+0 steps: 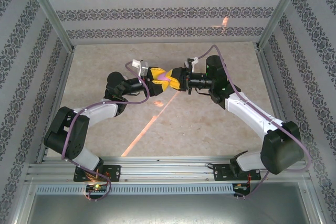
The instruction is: Insert the wireless bluetooth earbuds into the charging case
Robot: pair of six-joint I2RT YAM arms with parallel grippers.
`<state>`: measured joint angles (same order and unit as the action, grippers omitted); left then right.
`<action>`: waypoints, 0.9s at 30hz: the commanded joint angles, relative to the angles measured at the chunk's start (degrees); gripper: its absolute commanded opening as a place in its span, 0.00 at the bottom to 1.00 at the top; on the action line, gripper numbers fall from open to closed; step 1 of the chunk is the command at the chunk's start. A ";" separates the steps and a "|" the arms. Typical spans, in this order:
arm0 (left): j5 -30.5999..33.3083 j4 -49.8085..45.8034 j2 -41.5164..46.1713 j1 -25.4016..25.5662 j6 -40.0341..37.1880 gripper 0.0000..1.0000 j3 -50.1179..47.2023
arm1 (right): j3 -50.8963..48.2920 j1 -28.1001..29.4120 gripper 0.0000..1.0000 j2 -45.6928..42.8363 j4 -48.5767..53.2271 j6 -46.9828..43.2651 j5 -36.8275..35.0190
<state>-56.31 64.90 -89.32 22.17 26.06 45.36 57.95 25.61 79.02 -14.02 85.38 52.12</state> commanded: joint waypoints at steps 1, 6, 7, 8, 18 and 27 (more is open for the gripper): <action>0.68 -0.92 -0.49 0.72 -1.90 0.66 0.01 | 0.31 -0.60 0.20 -1.93 -2.47 0.06 0.09; 0.89 -0.57 -0.70 0.68 -1.50 0.63 0.20 | 0.10 -0.63 0.20 -2.06 -2.27 0.03 0.02; 0.81 -0.36 -0.83 0.68 -1.33 0.61 0.29 | 0.10 -0.65 0.20 -2.12 -2.37 -0.06 -0.04; 0.71 0.11 -0.99 0.69 -0.97 0.59 0.30 | 0.07 -0.64 0.20 -2.07 -2.34 -0.04 -0.08; -0.21 5.41 -2.19 0.69 2.68 0.30 0.89 | -0.03 -0.53 0.29 -2.21 -1.87 -0.77 0.09; -1.38 1.41 1.39 0.60 1.01 0.22 1.13 | -0.08 -0.99 0.53 -2.99 2.07 -6.77 -0.50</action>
<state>-56.42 66.59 -90.50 22.55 27.49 45.36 57.87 24.95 77.78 -12.58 82.19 50.65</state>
